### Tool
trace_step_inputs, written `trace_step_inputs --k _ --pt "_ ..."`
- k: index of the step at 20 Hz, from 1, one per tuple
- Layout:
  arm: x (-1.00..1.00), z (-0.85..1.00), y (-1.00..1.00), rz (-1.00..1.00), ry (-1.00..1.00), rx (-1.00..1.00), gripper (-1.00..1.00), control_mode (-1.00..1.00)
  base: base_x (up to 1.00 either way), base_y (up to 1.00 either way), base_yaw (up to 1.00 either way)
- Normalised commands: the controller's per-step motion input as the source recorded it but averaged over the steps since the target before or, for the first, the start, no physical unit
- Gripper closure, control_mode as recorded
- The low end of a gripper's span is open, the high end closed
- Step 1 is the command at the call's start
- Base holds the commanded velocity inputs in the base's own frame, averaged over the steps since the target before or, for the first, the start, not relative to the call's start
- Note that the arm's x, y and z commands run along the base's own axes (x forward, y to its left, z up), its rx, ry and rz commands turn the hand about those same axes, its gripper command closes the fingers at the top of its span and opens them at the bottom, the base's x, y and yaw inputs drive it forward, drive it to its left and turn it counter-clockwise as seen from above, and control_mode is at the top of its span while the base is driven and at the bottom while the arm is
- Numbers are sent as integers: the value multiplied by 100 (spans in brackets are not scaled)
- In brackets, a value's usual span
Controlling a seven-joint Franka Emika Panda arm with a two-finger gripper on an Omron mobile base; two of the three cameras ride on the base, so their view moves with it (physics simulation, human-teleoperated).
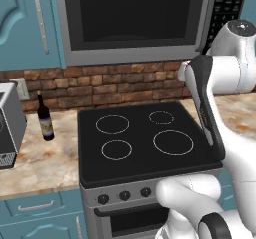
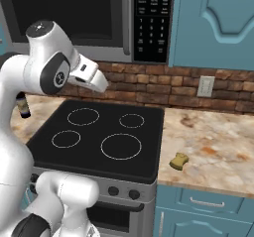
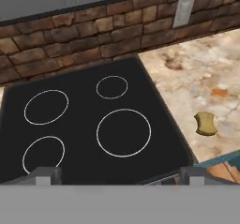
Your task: Place the sponge inside the microwave to prepare for sanitizing.
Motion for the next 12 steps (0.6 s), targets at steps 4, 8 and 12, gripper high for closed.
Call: trace_step_inputs --k 4,8,12 --pt "0 55 -22 -3 -37 -7 -100 -100 0 0 0" --pt "0 76 -24 -3 -26 -1 -100 -100 0 0 0" --pt "0 84 -21 -7 -7 0 -100 -100 0 0 0"
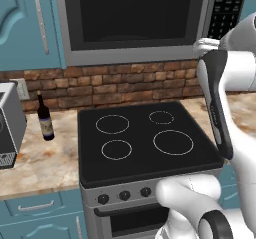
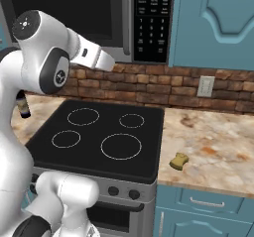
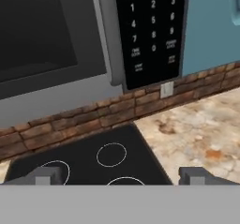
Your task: Place the sponge inside the microwave to prepare for sanitizing.
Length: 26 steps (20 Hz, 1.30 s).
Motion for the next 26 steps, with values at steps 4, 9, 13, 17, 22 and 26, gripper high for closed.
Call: trace_step_inputs --k 4,9,13,17,22,26 --pt "5 31 -24 -5 2 6 -100 -100 0 0 0" --pt "24 1 -26 1 -1 5 -100 -100 0 0 0" --pt "49 0 -19 8 -4 0 -100 -100 0 0 0" --pt "50 0 -9 5 0 0 -100 -100 0 0 0" --pt "45 0 -5 1 0 0 -100 -100 0 0 0" --pt "47 0 -1 0 0 -1 -100 -100 0 0 0"
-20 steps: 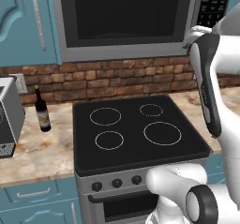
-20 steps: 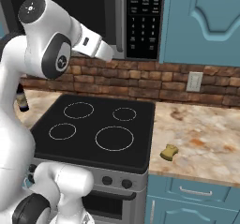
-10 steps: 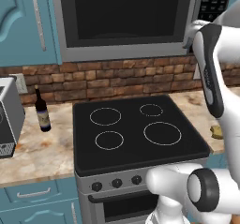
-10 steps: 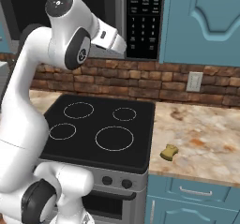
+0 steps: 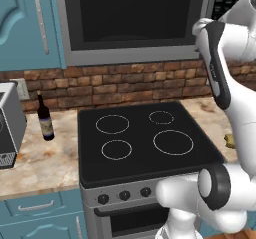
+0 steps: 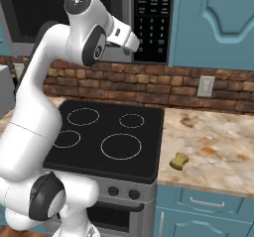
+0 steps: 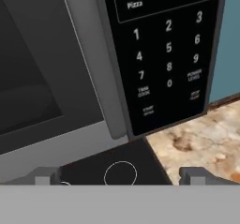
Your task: Place the sponge inside the microwave to prepare for sanitizing.
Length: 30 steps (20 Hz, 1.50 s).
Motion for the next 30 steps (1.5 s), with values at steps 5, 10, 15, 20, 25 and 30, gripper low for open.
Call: trace_step_inputs --k 5,10,15,20,25,30 --pt "53 -1 -10 0 0 -2 -100 -100 0 0 0" --pt "48 -1 -22 0 0 0 -100 -100 0 0 0" --pt "38 -1 -3 0 0 0 -100 -100 0 0 0" --pt "29 0 0 0 0 0 -100 -100 0 0 0" --pt "20 -1 0 0 -1 0 -100 -100 0 0 0" --pt "6 0 0 1 -1 0 100 -100 0 0 0"
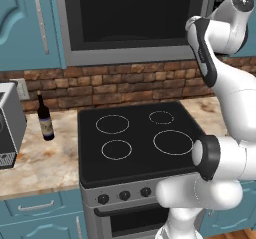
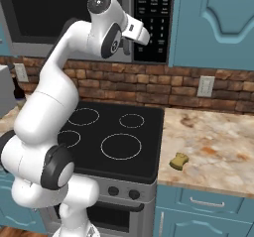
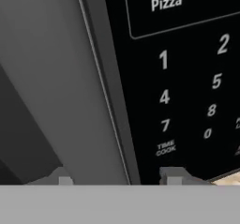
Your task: Place the sponge inside the microwave to prepare for sanitizing.
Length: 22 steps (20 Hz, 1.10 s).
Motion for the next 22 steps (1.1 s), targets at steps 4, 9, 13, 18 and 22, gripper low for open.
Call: trace_step_inputs --k 4,9,13,18,22 --pt "0 0 0 0 0 0 100 -100 0 0 0" --pt "-16 0 0 0 0 -3 100 -100 0 0 0" --pt "-78 2 4 0 -12 -7 100 -100 0 0 0" --pt "-89 1 10 0 -21 -18 100 -100 0 0 0" --pt "-83 12 5 0 -16 -12 100 -100 0 0 0"
